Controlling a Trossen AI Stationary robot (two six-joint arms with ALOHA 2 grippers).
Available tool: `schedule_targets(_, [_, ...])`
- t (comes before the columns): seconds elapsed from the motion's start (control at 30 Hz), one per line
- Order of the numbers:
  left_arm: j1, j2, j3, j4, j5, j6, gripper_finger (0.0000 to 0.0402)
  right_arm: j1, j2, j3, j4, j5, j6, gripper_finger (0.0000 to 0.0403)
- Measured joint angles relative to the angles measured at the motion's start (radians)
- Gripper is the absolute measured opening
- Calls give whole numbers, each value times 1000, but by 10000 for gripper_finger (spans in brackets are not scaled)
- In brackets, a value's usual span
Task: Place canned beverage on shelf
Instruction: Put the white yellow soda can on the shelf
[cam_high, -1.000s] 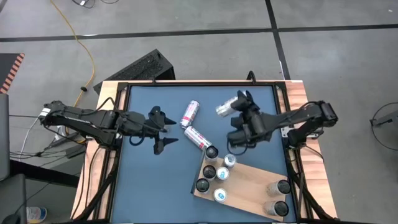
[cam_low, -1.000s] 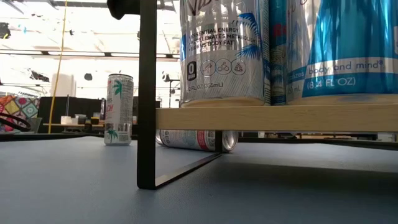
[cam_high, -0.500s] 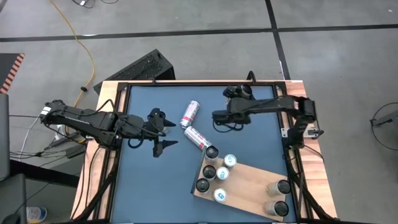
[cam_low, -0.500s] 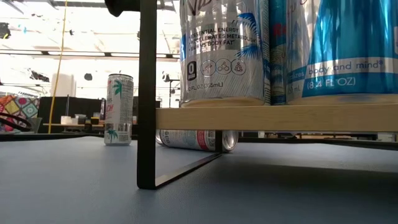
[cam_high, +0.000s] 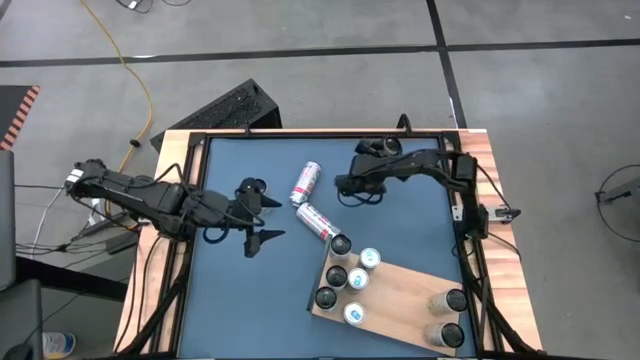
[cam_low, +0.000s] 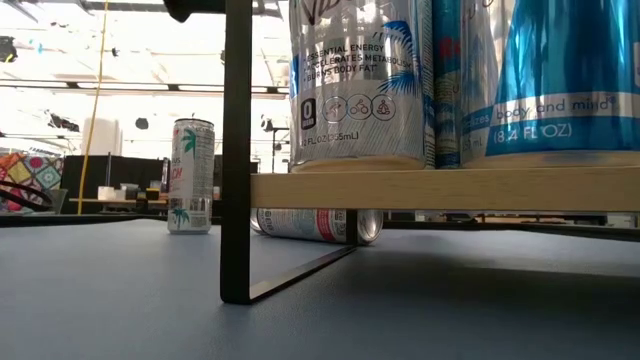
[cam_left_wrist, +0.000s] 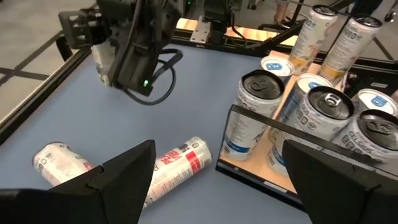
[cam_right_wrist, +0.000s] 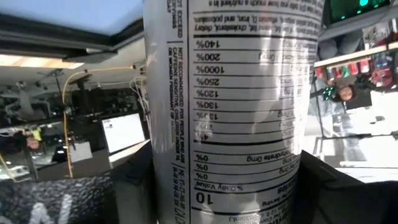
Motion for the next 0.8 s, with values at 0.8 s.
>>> schedule_targets(0.8, [-71,0,0,-8,-4,-9,336,103,30,0,-8,-256,94,315])
